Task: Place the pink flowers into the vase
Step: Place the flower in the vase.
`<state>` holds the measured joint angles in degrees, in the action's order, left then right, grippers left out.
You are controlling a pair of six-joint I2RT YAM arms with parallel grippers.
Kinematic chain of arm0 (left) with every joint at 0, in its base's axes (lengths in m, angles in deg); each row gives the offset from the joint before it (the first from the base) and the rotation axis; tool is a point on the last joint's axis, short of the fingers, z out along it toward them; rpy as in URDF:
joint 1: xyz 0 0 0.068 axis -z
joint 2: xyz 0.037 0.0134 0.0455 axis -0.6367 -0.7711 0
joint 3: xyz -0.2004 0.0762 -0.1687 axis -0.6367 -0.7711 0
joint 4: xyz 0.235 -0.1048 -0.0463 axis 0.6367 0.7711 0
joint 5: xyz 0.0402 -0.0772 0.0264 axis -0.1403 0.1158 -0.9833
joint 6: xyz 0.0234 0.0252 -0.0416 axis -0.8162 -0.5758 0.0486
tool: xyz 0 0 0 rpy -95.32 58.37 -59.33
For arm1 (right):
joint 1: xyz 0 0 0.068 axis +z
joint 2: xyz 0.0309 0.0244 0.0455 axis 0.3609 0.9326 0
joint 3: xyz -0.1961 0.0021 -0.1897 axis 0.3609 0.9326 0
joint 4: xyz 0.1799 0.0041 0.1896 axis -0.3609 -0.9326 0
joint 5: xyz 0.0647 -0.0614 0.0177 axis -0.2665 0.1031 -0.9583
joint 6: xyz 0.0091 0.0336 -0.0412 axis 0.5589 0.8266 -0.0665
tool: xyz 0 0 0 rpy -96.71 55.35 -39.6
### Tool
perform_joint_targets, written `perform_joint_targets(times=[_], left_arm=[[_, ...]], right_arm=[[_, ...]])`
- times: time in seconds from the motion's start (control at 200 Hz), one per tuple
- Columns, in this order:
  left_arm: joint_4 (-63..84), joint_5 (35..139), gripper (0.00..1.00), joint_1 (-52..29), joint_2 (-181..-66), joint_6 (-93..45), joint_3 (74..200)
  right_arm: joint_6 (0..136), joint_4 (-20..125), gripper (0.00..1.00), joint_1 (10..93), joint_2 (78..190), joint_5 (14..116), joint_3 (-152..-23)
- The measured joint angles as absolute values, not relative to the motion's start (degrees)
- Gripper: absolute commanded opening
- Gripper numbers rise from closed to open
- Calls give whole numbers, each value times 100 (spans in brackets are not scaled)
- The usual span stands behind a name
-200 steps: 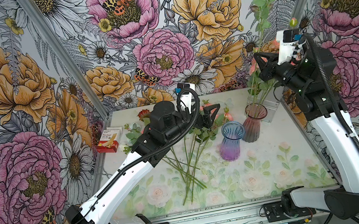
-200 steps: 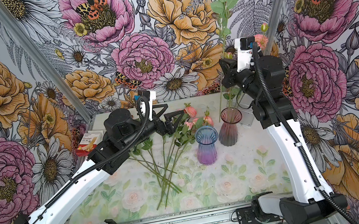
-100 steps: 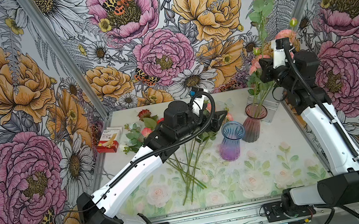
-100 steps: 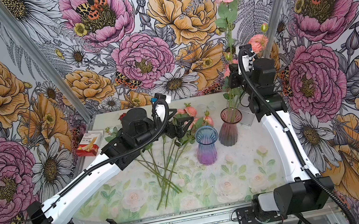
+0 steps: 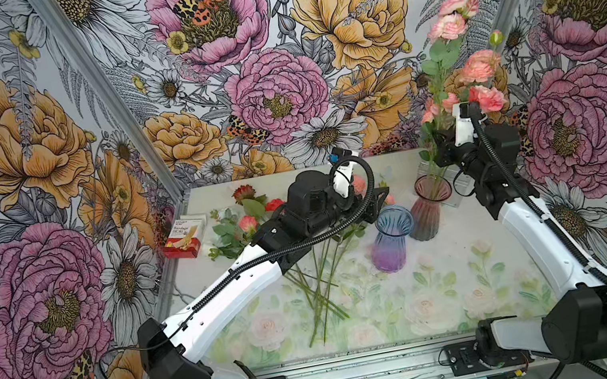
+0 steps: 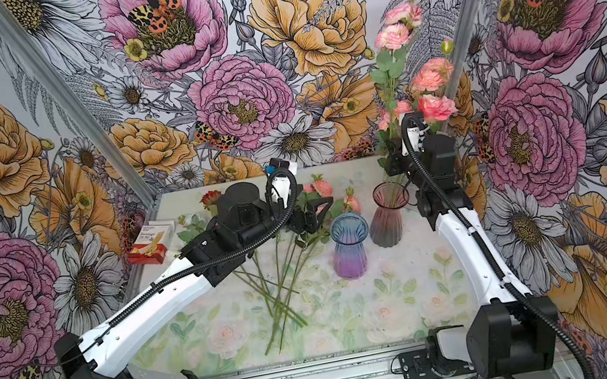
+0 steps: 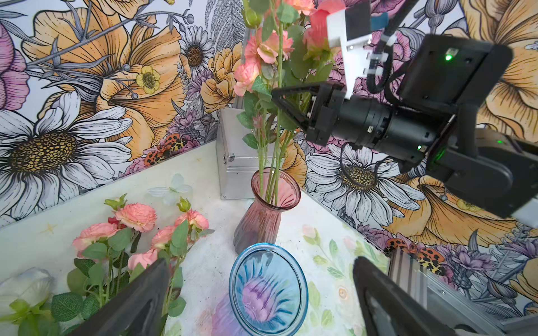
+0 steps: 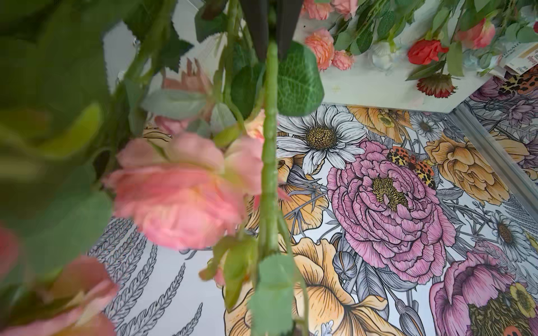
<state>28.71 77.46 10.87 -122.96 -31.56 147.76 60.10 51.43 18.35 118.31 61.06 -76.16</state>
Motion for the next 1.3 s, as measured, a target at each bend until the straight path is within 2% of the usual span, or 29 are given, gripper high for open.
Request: perform_joint_targets(times=[0.695, 0.79, 0.865, 0.941, 1.051, 1.301], left_arm=[[2976, 6885, 98, 1194, -12294, -2940, 14757], [3004, 6848, 98, 1194, -12264, -2929, 14682], [3028, 6850, 98, 1174, -12250, -2835, 14654], [3039, 6890, 99, 1119, -12229, -2710, 14621], [3042, 6896, 99, 969, -12185, -2540, 14545], [3081, 6890, 98, 857, -11962, -2395, 14280]], right_arm=[[6348, 5464, 1, 2062, 11505, 6598, -6551], [6392, 5484, 14, 2110, 11505, 6675, -6411], [6438, 5446, 17, 2160, 11505, 6738, -6335], [6473, 5401, 27, 2202, 11499, 6799, -6293], [6499, 5352, 32, 2211, 11466, 6862, -6287], [6512, 5193, 74, 2276, 11204, 7101, -6285]])
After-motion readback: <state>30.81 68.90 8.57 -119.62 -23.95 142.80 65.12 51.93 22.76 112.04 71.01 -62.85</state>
